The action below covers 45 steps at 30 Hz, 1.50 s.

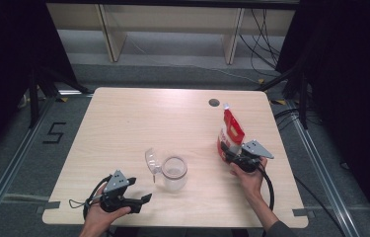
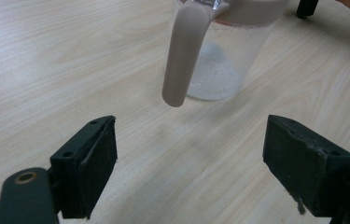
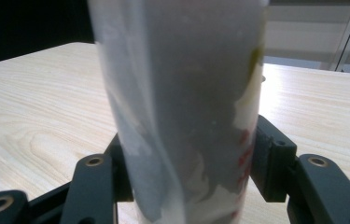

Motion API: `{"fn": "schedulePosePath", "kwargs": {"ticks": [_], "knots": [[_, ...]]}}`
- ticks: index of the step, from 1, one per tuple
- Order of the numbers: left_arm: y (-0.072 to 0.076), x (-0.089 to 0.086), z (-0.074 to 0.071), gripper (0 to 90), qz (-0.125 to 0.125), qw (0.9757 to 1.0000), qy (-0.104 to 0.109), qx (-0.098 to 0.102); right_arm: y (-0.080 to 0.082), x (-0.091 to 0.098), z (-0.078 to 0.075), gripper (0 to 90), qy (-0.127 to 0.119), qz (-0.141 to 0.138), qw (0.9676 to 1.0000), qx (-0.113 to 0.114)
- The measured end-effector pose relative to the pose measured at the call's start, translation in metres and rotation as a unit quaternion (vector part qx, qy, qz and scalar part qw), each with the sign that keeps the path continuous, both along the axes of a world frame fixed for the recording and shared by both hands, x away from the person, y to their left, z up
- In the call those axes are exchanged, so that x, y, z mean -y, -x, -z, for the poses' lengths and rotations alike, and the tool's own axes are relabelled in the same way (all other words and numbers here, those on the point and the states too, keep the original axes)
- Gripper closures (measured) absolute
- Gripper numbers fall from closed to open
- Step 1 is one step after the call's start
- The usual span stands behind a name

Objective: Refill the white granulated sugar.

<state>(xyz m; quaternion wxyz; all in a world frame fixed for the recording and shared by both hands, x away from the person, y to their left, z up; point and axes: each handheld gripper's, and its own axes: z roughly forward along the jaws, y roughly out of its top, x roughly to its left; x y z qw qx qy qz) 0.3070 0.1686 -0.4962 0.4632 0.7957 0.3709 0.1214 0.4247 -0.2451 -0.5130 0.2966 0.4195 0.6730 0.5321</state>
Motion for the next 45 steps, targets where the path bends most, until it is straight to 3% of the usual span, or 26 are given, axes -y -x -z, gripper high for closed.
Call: {"fn": "schedulePosePath", "kwargs": {"ticks": [4,12,20,24,26,32,34,36,37,42,44,45], "knots": [[-0.0001,0.0004,0.0003,17.3,0.0,1.0,0.001,-0.001,0.0009,-0.0005,0.0006,45.9,-0.01,-0.001,1.0,-0.001],[0.0005,0.0012,0.0004,17.3,-0.003,1.0,0.002,-0.003,0.0007,0.0002,0.0025,44.3,0.002,0.005,1.0,0.002],[0.0007,0.0022,0.0008,17.3,-0.007,0.9999,0.007,-0.006,0.0007,-0.0004,0.0025,42.4,-0.004,-0.001,1.0,0.005],[0.0009,0.0016,0.0,17.3,-0.002,1.0,0.002,-0.008,-0.0013,-0.0005,0.003,42.1,-0.004,0.0,0.9999,0.014],[0.0009,0.0018,0.0001,17.3,-0.003,1.0,0.004,-0.007,-0.0015,-0.0017,0.003,42.1,-0.017,-0.003,0.9997,0.015],[0.0007,0.0026,0.0007,17.3,-0.001,1.0,0.008,-0.003,-0.0033,0.0004,0.0033,42.1,-0.002,-0.001,0.9997,0.026],[0.0008,0.0027,0.0008,17.3,-0.001,1.0,0.007,-0.004,-0.004,-0.0009,0.0034,42.0,-0.013,-0.002,0.9994,0.031],[0.0007,0.0028,0.001,17.3,-0.004,0.9999,0.009,-0.003,-0.0032,-0.0015,0.003,41.9,-0.015,-0.003,0.9998,0.016],[0.0013,0.0017,-0.0005,17.3,-0.005,1.0,-0.002,-0.007,-0.0039,-0.0013,0.0031,42.0,-0.013,-0.005,0.9997,0.019],[0.0008,0.0025,0.0006,17.3,-0.002,1.0,0.007,-0.002,-0.0045,-0.0006,0.0026,45.7,-0.017,-0.008,0.9996,0.02],[0.0003,0.002,0.0,17.3,0.004,1.0,0.002,0.0,-0.004,0.0006,0.0016,47.5,-0.007,-0.002,0.9998,0.017],[0.0002,0.0017,-0.0001,17.3,0.005,1.0,0.001,0.001,-0.0052,0.0025,0.001,48.1,-0.013,-0.021,0.9995,0.02]]}}
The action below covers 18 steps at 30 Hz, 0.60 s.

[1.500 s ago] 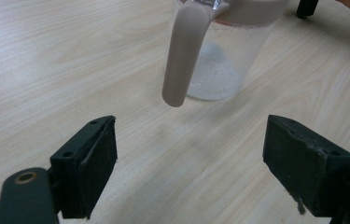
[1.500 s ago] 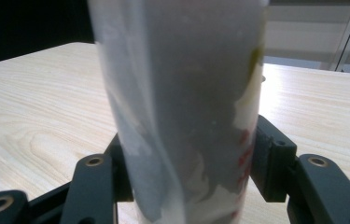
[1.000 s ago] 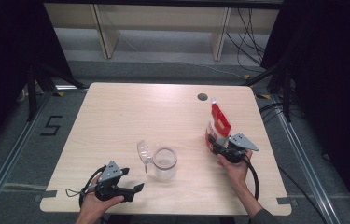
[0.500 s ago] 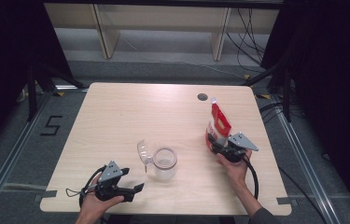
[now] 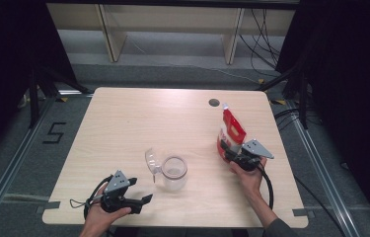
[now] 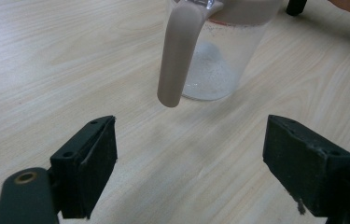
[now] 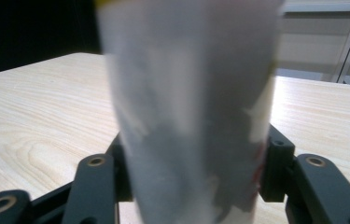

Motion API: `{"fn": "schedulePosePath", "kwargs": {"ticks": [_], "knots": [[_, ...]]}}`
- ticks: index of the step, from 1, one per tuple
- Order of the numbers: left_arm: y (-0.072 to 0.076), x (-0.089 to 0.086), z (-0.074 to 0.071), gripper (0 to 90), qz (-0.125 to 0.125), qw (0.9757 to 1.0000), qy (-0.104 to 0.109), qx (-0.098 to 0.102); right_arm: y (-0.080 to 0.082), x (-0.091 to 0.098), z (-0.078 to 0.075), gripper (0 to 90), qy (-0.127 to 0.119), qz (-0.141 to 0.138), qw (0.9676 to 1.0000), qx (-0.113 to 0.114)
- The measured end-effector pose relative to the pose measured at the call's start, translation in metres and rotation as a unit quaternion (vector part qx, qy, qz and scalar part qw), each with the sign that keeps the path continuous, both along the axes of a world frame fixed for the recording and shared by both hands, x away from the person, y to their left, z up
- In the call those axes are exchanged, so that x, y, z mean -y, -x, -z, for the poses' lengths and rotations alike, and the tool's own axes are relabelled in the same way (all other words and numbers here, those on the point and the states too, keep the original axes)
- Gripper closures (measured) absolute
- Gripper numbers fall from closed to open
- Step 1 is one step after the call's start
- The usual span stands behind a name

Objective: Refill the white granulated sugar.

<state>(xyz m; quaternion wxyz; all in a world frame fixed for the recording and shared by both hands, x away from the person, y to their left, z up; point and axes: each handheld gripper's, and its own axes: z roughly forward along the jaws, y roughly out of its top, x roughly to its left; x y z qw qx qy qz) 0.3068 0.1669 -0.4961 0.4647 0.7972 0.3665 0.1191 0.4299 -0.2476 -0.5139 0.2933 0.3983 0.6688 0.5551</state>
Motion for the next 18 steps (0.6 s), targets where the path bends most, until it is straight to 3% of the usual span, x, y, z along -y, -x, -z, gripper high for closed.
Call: {"fn": "schedulePosePath", "kwargs": {"ticks": [1,2,5,10,11,14,16,17,18], "knots": [[-0.0001,0.0002,0.0003,17.4,0.0,1.0,0.002,0.0,0.0006,-0.001,-0.0006,48.5,-0.003,0.013,0.9999,0.001],[-0.0001,0.0003,0.0004,17.4,-0.001,1.0,0.003,0.0,0.0009,0.0001,-0.0012,48.9,0.012,0.021,0.9997,-0.002],[-0.0001,0.0002,0.0004,17.5,-0.001,1.0,0.002,-0.001,0.0011,-0.0003,-0.0019,49.6,0.007,0.024,0.9997,0.0],[-0.0001,0.0,0.0002,17.6,-0.001,1.0,0.002,0.0,0.0015,0.0007,-0.0044,50.7,0.003,0.005,0.9999,-0.009],[-0.0001,-0.0002,0.0002,17.6,-0.001,1.0,0.002,0.0,0.003,-0.0001,-0.0052,50.8,0.004,0.007,0.9998,-0.02],[0.0001,-0.0007,-0.0004,17.7,-0.001,1.0,-0.001,-0.001,0.0032,-0.0014,-0.0056,51.1,0.004,-0.007,0.9999,-0.01],[0.0001,-0.0012,-0.0005,17.7,-0.001,1.0,-0.002,-0.002,0.0041,-0.0022,-0.0062,51.3,0.007,-0.001,0.9999,-0.01],[0.0002,-0.0017,-0.0007,17.7,0.0,1.0,-0.005,-0.002,0.0029,-0.0015,-0.0064,51.4,0.017,-0.009,0.9998,-0.002],[0.0001,-0.0018,-0.0007,17.7,0.0,1.0,-0.005,-0.002,0.0059,-0.0028,-0.0076,51.5,0.011,-0.002,0.9998,-0.016]]}}
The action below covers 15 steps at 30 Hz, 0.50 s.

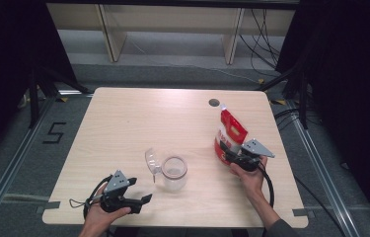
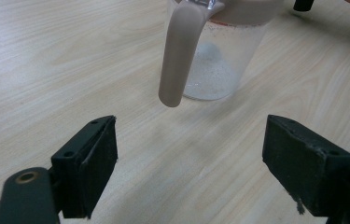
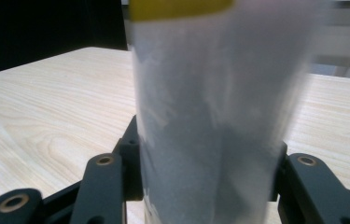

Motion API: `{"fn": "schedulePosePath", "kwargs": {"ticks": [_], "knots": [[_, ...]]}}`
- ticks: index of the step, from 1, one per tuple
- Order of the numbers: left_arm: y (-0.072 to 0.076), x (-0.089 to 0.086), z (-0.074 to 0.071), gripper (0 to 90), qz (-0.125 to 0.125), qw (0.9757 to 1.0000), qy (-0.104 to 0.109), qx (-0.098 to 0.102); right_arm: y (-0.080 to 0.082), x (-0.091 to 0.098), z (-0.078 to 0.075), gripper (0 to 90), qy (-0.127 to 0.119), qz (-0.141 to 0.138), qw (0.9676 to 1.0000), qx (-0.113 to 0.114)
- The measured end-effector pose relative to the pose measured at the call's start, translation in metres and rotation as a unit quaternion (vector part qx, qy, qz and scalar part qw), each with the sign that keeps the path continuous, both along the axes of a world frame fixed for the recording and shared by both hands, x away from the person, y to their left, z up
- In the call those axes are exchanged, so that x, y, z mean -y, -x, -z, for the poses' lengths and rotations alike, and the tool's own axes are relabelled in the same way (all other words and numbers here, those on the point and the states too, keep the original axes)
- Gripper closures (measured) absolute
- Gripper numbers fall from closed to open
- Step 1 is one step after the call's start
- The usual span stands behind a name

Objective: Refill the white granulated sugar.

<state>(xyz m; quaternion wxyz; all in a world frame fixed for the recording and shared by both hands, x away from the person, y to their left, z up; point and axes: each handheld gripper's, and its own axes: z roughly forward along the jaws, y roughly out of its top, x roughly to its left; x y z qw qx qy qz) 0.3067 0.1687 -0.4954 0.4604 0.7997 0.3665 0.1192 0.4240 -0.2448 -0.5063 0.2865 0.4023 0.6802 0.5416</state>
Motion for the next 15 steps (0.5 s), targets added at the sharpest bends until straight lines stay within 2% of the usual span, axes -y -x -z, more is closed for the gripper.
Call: {"fn": "schedulePosePath", "kwargs": {"ticks": [1,2,3,4,5,6,7,8,9,10,11,12,13,15], "knots": [[0.0,0.0,0.0,17.7,0.0,1.0,0.0,0.0,0.001,0.0,0.0,51.5,0.004,-0.001,1.0,-0.006],[0.0,0.0,0.0,17.6,-0.001,1.0,0.0,0.0,0.001,0.001,-0.001,51.5,0.008,-0.001,1.0,0.004],[0.0,0.0,0.0,17.6,0.0,1.0,0.0,0.001,0.002,0.001,-0.001,51.6,0.002,-0.007,1.0,-0.001],[0.0,0.0,0.0,17.7,-0.001,1.0,0.0,0.001,0.0,0.001,-0.001,51.7,0.009,-0.007,0.9997,0.02],[0.0,0.0,0.0,17.7,-0.004,1.0,0.002,0.0,0.002,0.002,-0.003,51.7,0.011,-0.015,0.9997,0.016],[0.0,0.0,0.0,17.6,-0.001,1.0,0.004,0.002,0.004,0.002,-0.004,51.7,0.002,-0.009,0.9999,0.008],[0.0,0.0,0.0,17.7,-0.002,1.0,0.005,0.002,0.006,0.002,-0.005,51.8,0.008,-0.006,0.9999,0.008],[0.0,0.0,0.0,17.7,-0.006,1.0,0.006,0.003,0.008,0.003,-0.007,51.8,0.01,-0.015,0.9998,0.01],[-0.001,0.0,0.001,17.6,-0.004,0.9999,0.009,0.003,0.007,0.003,-0.008,51.8,0.018,-0.023,0.9992,0.028],[-0.001,0.0,0.001,17.7,-0.004,0.9999,0.01,0.002,0.009,0.004,-0.01,51.9,0.023,-0.026,0.9991,0.025],[-0.001,0.0,0.0,17.6,-0.004,0.9999,0.009,0.003,0.013,0.003,-0.011,51.9,0.012,-0.022,0.9995,0.019],[0.0,-0.001,0.0,17.7,-0.005,1.0,0.007,0.001,0.015,0.003,-0.014,51.9,0.014,-0.026,0.9993,0.024],[0.0,-0.001,0.0,17.6,-0.006,1.0,0.006,0.0,0.018,0.002,-0.015,52.0,0.009,-0.027,0.9994,0.018],[0.0,-0.001,0.0,17.6,-0.012,0.9999,0.009,-0.004,0.018,0.003,-0.019,52.0,0.029,-0.04,0.998,0.04]]}}
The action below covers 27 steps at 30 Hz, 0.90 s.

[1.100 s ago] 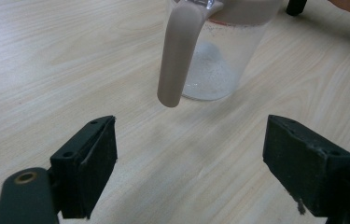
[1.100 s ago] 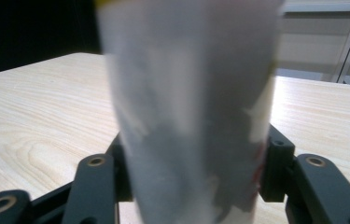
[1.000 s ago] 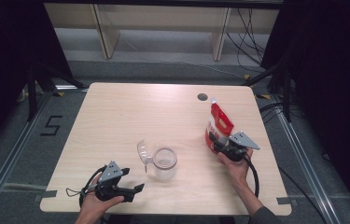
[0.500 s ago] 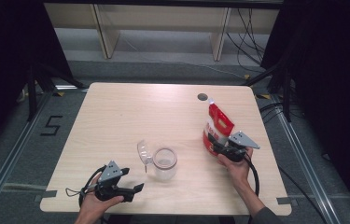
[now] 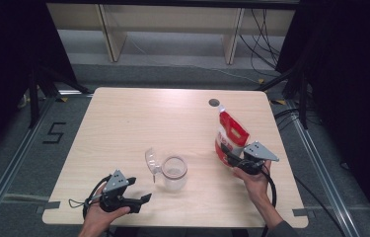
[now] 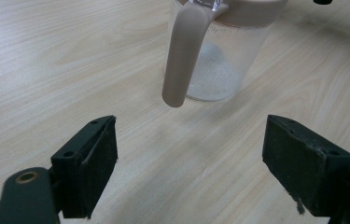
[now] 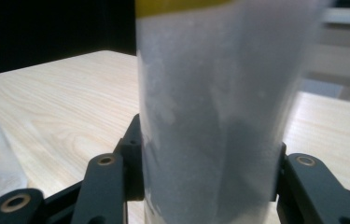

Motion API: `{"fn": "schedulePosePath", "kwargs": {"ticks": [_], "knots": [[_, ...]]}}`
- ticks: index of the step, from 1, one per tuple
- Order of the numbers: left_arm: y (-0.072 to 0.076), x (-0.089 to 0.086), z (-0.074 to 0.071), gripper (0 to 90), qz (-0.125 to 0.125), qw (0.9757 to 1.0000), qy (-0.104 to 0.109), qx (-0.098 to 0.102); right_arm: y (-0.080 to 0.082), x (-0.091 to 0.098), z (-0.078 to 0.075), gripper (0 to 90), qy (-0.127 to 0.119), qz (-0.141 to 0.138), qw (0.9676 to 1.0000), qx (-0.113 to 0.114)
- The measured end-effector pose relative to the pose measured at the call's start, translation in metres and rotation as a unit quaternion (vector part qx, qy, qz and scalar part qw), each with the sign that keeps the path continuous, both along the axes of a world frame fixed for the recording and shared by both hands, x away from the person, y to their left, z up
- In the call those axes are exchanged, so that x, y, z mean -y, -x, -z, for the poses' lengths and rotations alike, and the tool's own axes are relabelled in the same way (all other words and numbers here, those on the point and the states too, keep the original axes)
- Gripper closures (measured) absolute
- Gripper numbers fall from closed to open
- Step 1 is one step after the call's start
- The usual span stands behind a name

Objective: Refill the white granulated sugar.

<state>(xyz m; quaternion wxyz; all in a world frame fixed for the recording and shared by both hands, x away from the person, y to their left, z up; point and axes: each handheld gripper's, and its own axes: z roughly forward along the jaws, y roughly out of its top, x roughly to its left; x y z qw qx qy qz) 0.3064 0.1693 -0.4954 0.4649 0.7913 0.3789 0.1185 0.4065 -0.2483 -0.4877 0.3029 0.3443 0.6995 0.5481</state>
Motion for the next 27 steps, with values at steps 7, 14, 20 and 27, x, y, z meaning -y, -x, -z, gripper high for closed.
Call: {"fn": "schedulePosePath", "kwargs": {"ticks": [7,14,20,27], "knots": [[-0.001,-0.002,0.0,17.7,0.004,1.0,-0.003,0.005,0.012,-0.007,-0.008,52.1,0.009,-0.017,0.9998,0.004],[-0.001,-0.002,0.0,17.6,0.004,1.0,-0.002,0.004,0.026,-0.007,-0.015,52.2,0.037,-0.021,0.9986,0.033],[-0.001,-0.003,0.0,17.6,0.002,1.0,-0.007,0.004,0.043,-0.009,-0.024,52.3,0.098,-0.033,0.9921,0.071],[-0.001,-0.004,0.001,17.6,-0.001,1.0,-0.004,0.005,0.055,-0.018,-0.027,52.4,0.157,-0.049,0.9822,0.09]]}}
